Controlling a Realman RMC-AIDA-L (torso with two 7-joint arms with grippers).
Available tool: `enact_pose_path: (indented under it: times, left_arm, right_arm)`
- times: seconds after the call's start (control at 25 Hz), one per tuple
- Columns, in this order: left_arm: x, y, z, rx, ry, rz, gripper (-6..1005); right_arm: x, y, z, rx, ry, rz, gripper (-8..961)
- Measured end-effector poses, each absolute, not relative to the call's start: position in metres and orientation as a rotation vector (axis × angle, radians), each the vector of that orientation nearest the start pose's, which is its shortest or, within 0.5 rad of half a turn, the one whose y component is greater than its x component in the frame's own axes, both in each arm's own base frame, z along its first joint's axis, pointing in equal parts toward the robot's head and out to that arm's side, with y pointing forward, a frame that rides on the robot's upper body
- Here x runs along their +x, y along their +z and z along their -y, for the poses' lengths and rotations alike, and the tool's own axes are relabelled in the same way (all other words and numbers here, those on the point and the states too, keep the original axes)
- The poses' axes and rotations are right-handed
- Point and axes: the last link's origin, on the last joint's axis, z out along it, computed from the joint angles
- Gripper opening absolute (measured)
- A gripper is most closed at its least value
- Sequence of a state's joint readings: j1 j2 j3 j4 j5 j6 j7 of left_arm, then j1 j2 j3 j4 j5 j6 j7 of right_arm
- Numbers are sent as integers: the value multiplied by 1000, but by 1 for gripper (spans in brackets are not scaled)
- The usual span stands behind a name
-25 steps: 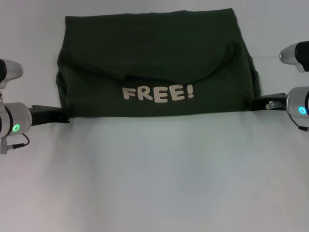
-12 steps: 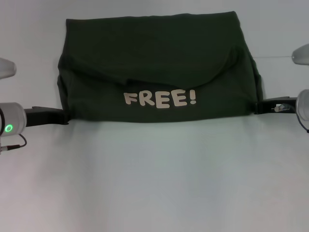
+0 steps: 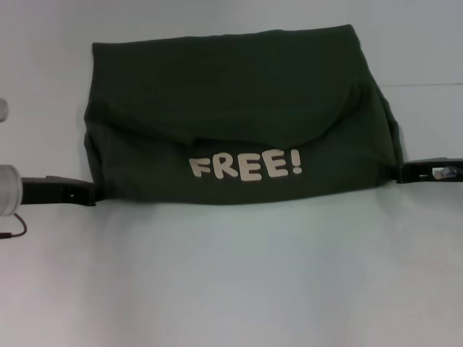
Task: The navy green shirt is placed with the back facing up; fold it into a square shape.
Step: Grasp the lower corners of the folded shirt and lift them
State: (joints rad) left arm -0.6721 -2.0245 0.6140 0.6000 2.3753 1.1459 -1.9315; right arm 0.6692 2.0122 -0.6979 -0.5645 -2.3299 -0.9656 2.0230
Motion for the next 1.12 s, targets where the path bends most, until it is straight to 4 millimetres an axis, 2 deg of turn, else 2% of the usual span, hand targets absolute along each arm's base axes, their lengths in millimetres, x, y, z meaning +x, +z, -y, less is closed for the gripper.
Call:
enact_pose_path:
  times: [0.24, 0.52, 1.12]
  left_arm:
    - [-303, 34, -374, -2417, -271, 1284, 17]
    - [-306, 42, -363, -2450, -233, 1323, 17]
    - [-306, 71, -324, -2596, -242, 1400, 17]
  right_arm:
    - [321, 32, -386, -2210, 292, -1324, 56]
    - [329, 42, -360, -2279, 347, -1403, 56]
    - [340, 59, -309, -2331, 528, -1514, 55]
